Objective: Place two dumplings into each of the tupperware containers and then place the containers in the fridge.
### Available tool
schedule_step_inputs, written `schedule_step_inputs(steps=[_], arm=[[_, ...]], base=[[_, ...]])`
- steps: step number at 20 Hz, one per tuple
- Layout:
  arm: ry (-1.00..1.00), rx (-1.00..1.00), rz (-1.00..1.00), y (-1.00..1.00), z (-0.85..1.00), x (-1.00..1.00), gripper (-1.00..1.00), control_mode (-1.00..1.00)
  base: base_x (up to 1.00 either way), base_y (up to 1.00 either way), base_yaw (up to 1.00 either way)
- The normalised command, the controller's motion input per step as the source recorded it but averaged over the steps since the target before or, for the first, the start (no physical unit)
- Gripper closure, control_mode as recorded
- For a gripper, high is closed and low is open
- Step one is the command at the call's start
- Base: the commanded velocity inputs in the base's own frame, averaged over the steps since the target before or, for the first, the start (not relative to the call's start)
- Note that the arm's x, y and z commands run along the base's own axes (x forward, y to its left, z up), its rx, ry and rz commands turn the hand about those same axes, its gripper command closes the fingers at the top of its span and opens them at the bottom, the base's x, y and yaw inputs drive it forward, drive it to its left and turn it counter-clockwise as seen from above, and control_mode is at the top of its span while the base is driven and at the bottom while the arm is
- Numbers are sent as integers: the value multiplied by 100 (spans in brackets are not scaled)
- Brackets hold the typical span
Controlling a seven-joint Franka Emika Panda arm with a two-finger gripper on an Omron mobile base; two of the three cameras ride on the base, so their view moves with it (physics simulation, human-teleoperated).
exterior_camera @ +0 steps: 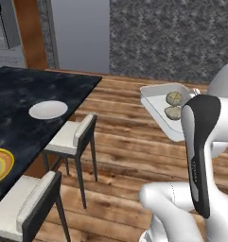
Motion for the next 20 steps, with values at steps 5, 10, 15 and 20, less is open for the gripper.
schedule_step_inputs(steps=[5, 10, 15, 20], arm=[[0, 0, 0, 0, 0, 0, 100, 100], [0, 0, 0, 0, 0, 0, 100, 100], [0, 0, 0, 0, 0, 0, 100, 100], [0, 0, 0, 0, 0, 0, 100, 100]], base=[[100, -76, -9], [100, -100, 0], [100, -100, 3], [100, -84, 12]])
